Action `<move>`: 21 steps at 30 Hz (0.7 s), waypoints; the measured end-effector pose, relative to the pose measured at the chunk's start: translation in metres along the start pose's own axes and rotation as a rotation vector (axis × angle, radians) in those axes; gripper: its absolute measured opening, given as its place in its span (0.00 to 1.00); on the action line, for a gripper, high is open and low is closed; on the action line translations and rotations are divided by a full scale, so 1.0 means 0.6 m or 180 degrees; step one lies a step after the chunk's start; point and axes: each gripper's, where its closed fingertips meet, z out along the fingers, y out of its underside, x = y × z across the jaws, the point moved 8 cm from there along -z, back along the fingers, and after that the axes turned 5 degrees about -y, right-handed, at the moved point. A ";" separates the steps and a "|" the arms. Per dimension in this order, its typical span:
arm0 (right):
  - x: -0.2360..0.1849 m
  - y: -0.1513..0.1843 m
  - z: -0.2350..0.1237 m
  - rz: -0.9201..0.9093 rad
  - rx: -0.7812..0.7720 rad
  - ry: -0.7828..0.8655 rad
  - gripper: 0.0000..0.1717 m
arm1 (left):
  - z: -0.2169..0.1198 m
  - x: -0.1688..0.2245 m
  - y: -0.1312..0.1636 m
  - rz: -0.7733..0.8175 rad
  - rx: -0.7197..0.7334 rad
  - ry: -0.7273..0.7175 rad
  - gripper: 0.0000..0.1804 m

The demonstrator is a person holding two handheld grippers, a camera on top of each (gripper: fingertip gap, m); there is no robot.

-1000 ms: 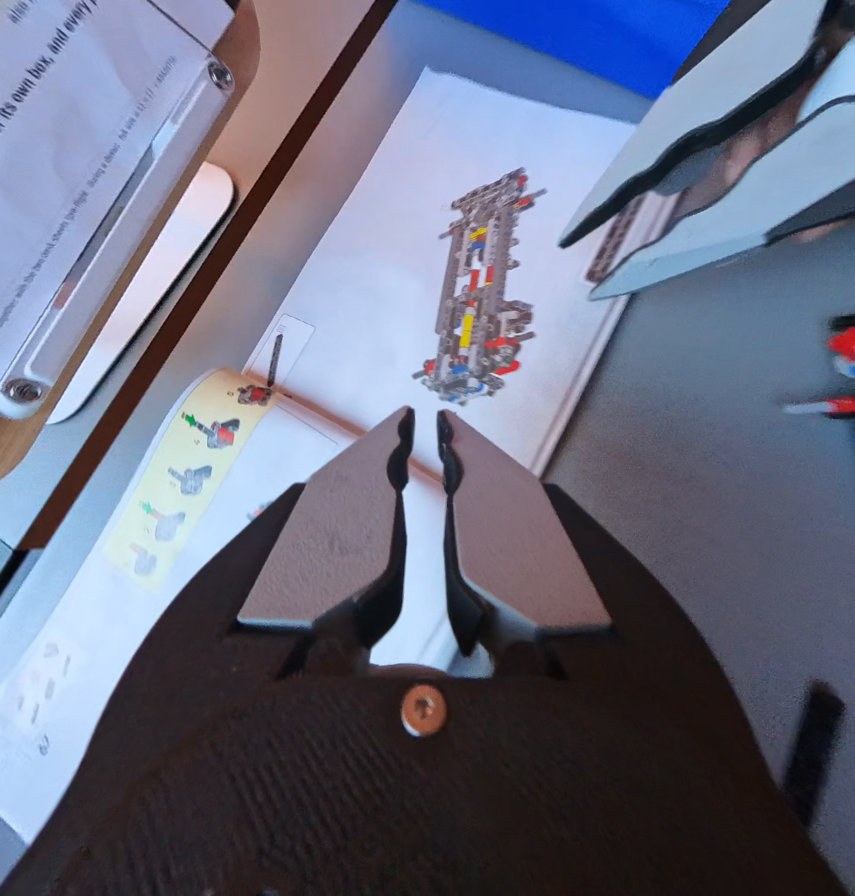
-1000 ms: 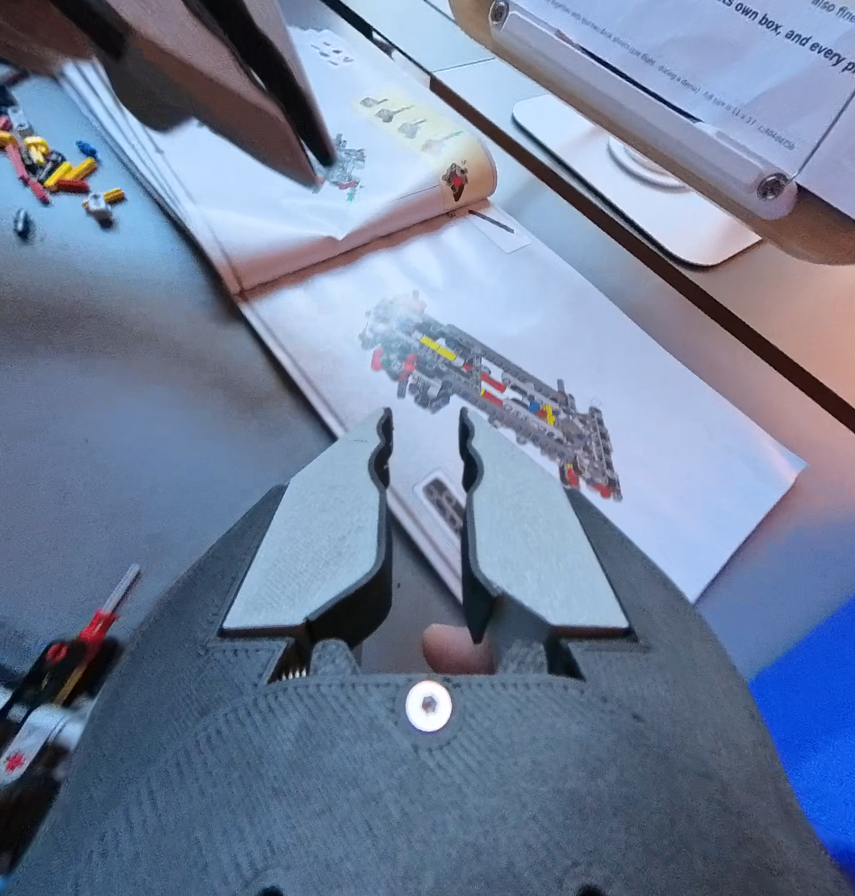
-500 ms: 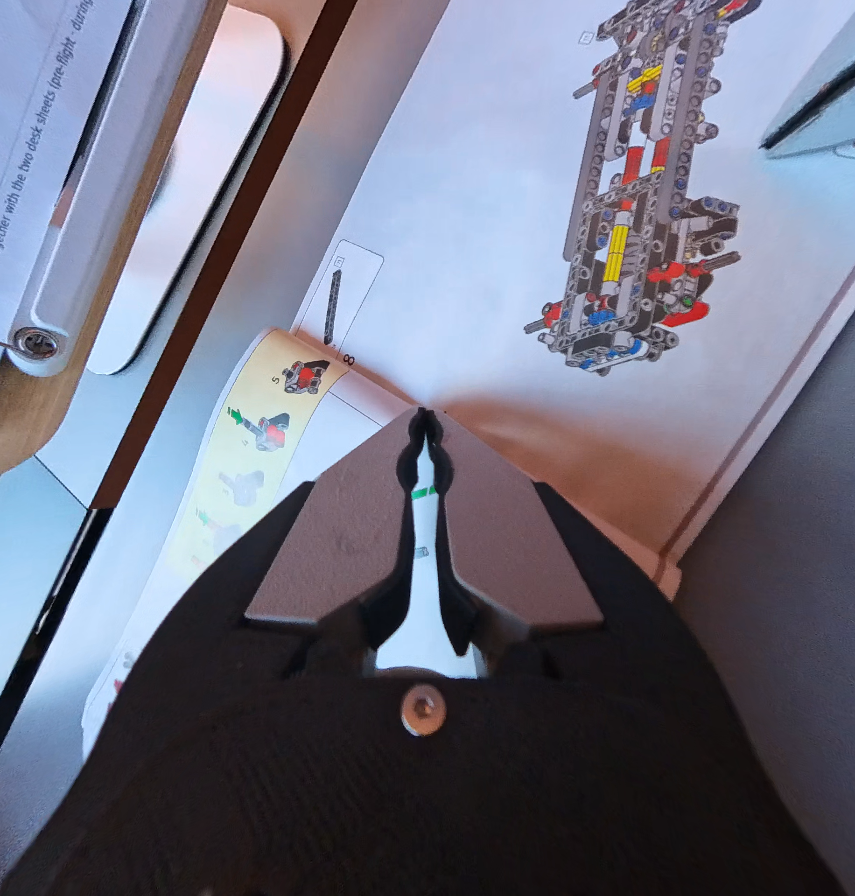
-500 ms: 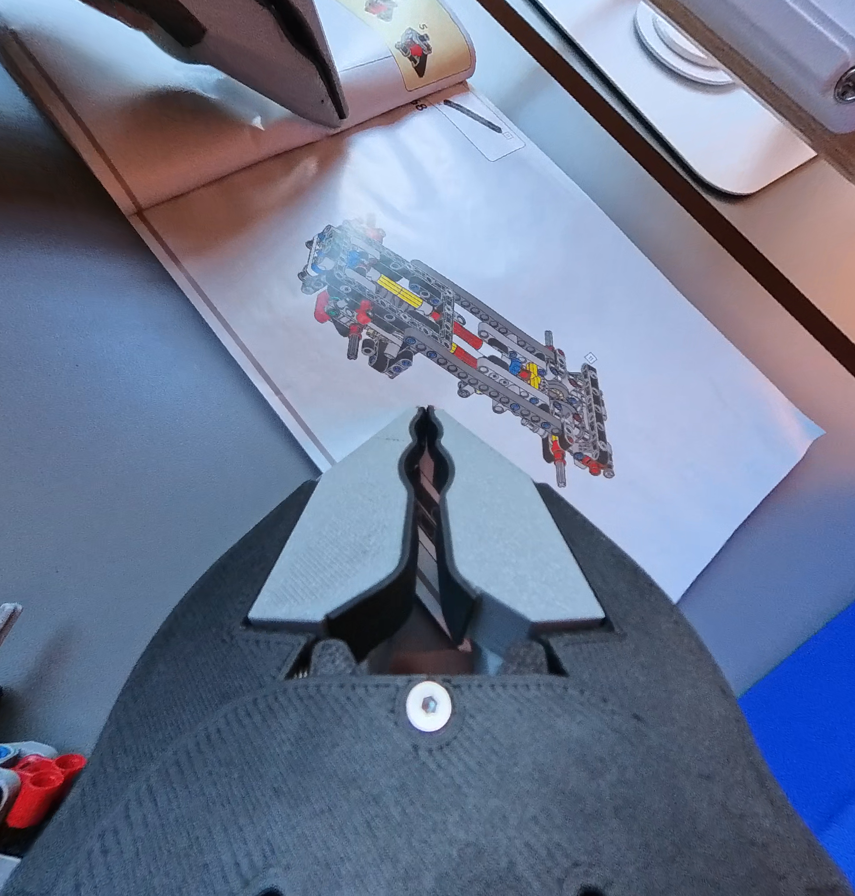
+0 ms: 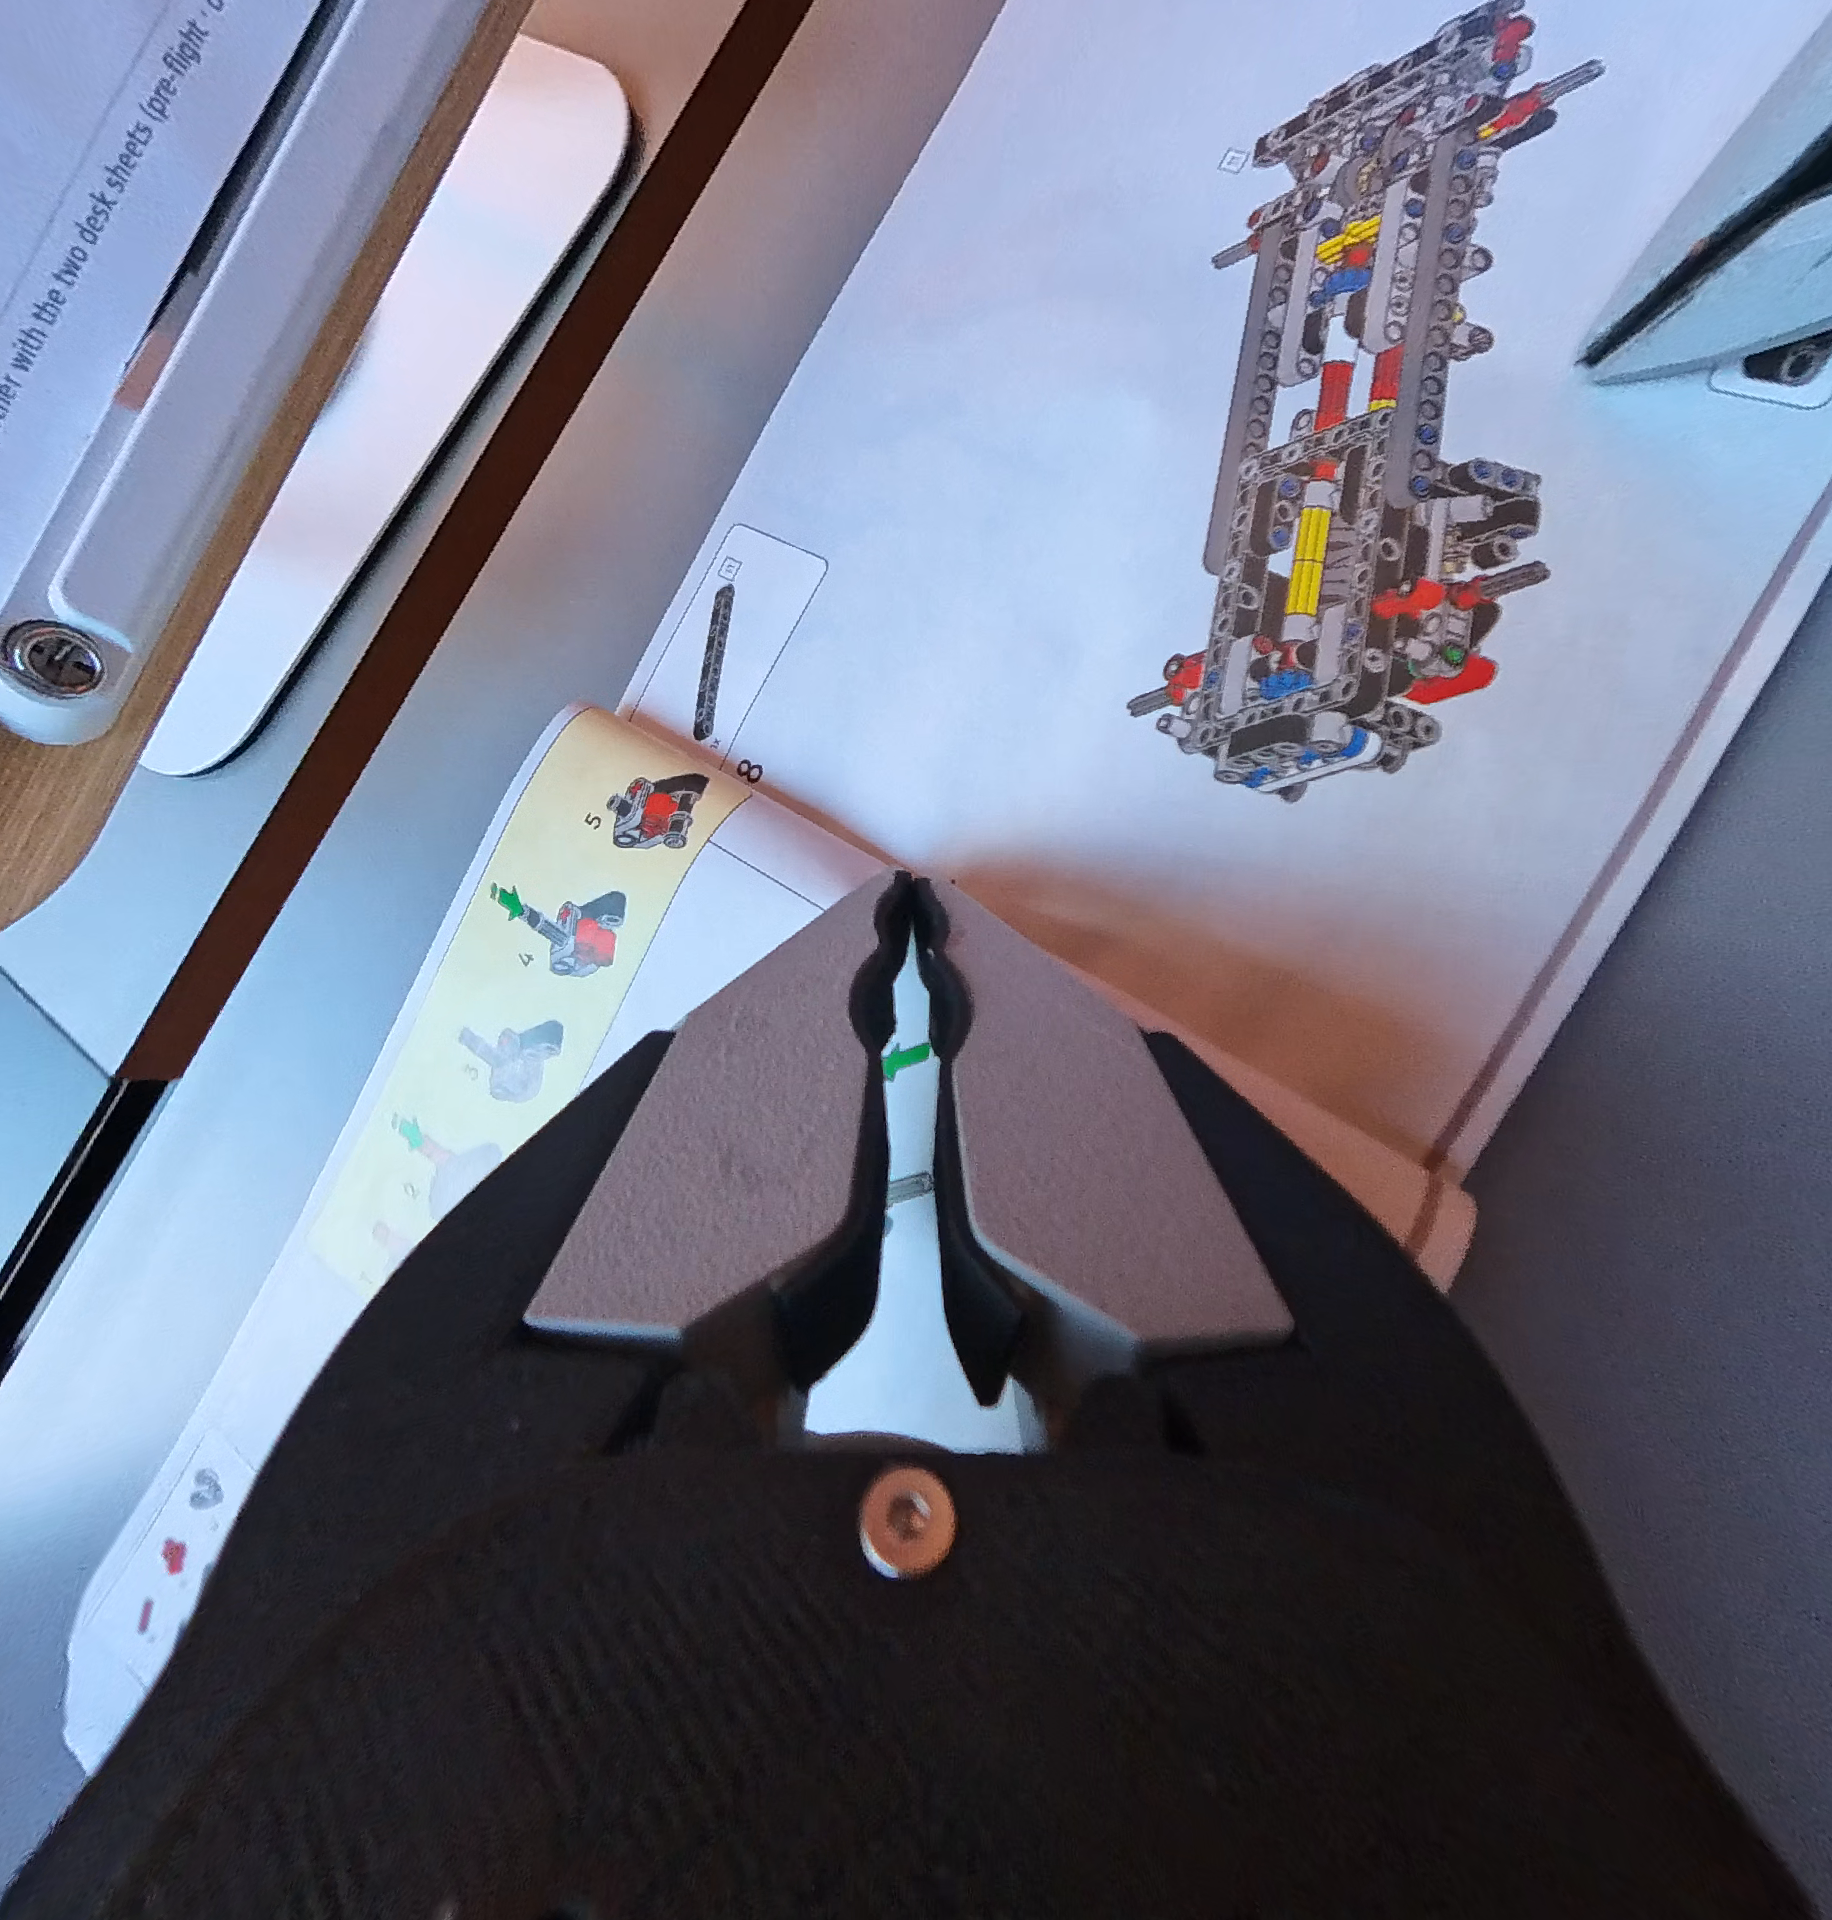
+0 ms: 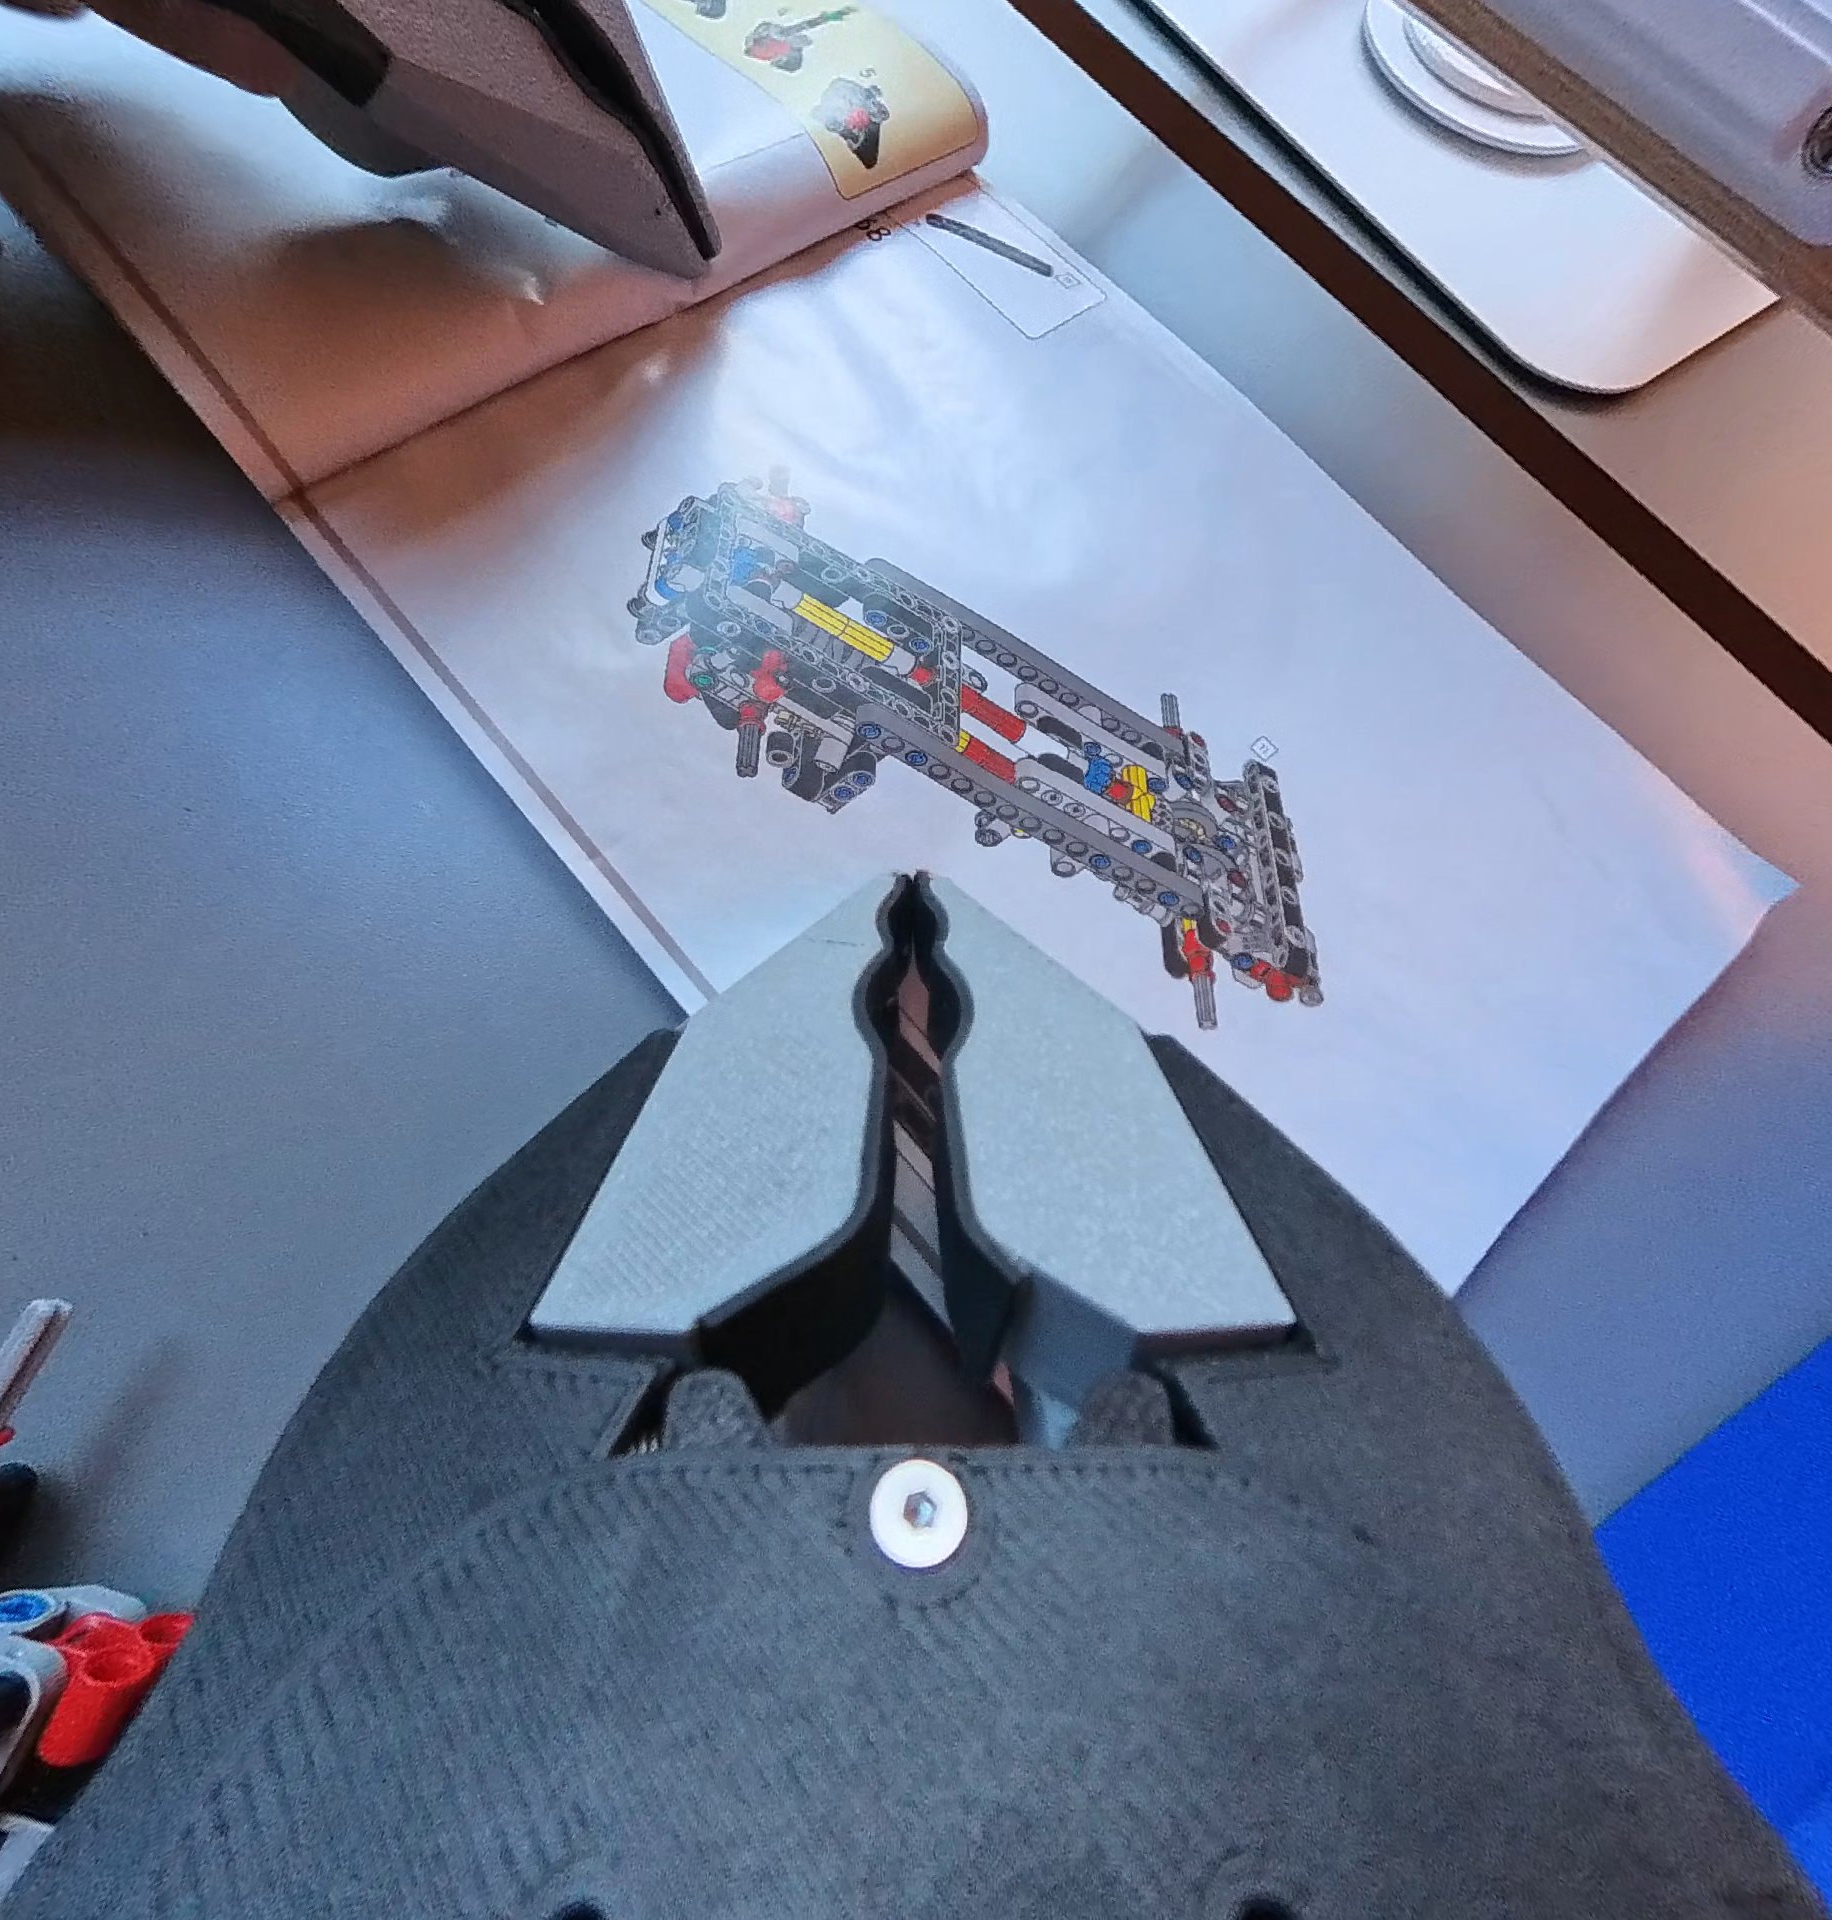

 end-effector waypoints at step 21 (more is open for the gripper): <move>0.010 0.028 -0.063 0.0505 0.0359 0.0180 0.11 | -0.219 0.113 0.132 -0.1019 0.0868 0.0440 0.07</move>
